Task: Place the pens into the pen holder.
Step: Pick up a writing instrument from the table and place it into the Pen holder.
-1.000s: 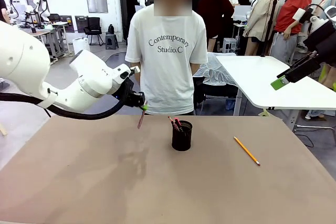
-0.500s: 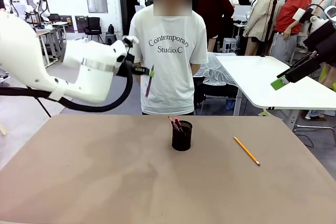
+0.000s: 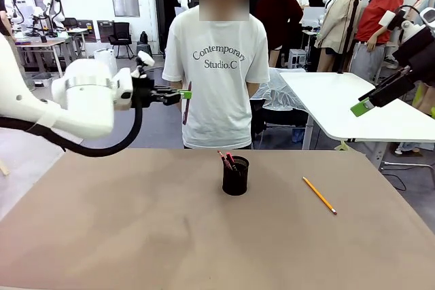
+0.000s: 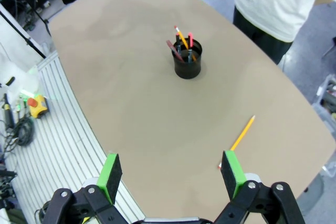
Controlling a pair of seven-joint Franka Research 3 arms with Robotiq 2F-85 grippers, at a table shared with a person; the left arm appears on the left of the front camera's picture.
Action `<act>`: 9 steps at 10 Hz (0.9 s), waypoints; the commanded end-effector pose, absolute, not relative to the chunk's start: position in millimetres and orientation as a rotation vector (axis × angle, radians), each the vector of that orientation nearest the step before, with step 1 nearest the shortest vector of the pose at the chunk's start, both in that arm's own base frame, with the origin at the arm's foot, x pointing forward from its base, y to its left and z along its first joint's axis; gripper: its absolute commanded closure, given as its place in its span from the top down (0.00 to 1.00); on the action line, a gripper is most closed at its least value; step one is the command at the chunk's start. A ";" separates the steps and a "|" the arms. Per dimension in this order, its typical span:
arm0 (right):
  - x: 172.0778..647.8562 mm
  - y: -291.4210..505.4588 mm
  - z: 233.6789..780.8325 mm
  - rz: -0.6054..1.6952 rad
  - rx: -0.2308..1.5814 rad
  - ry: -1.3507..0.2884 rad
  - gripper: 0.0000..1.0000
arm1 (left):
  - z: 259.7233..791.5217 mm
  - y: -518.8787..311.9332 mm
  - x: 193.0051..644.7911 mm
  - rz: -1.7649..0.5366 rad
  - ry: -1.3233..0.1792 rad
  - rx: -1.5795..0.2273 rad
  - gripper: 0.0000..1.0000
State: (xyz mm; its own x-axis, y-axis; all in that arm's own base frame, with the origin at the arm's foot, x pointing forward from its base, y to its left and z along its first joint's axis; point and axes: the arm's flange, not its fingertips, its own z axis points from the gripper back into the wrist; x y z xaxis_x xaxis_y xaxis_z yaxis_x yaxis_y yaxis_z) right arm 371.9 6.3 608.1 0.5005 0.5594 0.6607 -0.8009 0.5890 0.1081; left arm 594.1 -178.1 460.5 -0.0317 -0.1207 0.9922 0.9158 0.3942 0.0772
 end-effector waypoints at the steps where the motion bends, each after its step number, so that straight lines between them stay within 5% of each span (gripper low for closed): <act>1: 372.5 6.9 609.7 0.853 0.457 -0.630 1.00 | 446.3 -182.3 560.7 -1.090 -1.350 -0.785 0.00; 9: 372.5 6.9 609.7 0.853 0.457 -0.630 1.00 | 453.5 -181.1 562.4 -1.098 -1.343 -0.790 0.00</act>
State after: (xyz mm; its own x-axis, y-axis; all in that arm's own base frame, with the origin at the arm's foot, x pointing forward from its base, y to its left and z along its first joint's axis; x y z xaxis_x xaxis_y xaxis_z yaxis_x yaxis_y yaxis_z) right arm 371.9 6.2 608.1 0.5007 0.5592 0.6607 -0.8007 0.5893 0.1080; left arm 563.0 -180.2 453.9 -0.1016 -0.1571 0.9824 0.9312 0.3323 0.1494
